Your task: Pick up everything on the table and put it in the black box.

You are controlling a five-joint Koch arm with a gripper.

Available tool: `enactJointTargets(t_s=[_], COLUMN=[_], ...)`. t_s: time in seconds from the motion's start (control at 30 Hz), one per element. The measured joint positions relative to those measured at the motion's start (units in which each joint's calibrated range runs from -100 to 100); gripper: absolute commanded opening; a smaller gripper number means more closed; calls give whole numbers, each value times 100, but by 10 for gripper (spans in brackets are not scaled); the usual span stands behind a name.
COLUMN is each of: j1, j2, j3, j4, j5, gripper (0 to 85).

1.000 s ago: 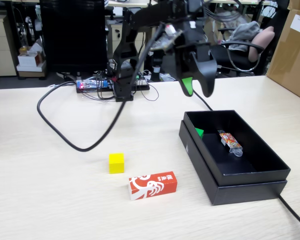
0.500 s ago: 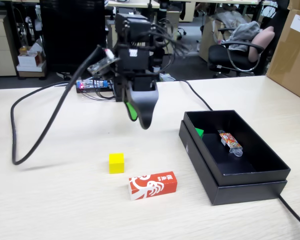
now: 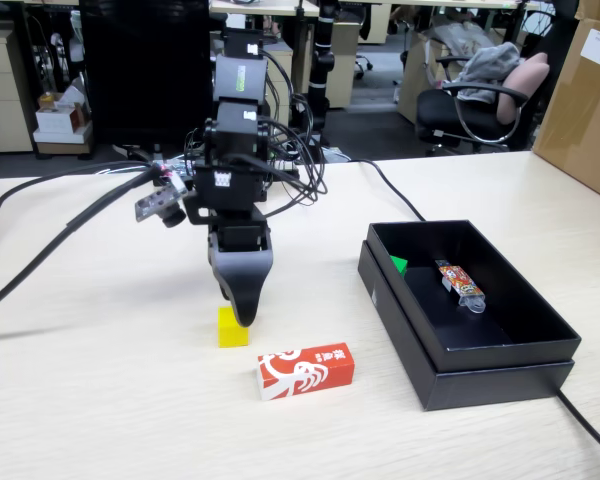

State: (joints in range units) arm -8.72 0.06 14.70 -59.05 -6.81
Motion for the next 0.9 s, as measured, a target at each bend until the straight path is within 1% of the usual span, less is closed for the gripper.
enactJointTargets(t_s=[0.37, 0.4, 0.57, 0.63, 0.67, 0.7, 0.8, 0.83, 0.9], j1=[-10, -10, -10, -10, -10, -15, -15, -15, -20], j2=[583, 633, 912, 950, 975, 988, 988, 988, 988], j3=[0, 0, 192, 210, 256, 283, 283, 283, 292], j4=[90, 90, 115, 115, 115, 115, 115, 115, 115], j5=[-34, -34, -34, -34, -34, -39, -44, -54, -59], gripper=[444, 408, 336, 263, 217, 153, 60, 35, 31])
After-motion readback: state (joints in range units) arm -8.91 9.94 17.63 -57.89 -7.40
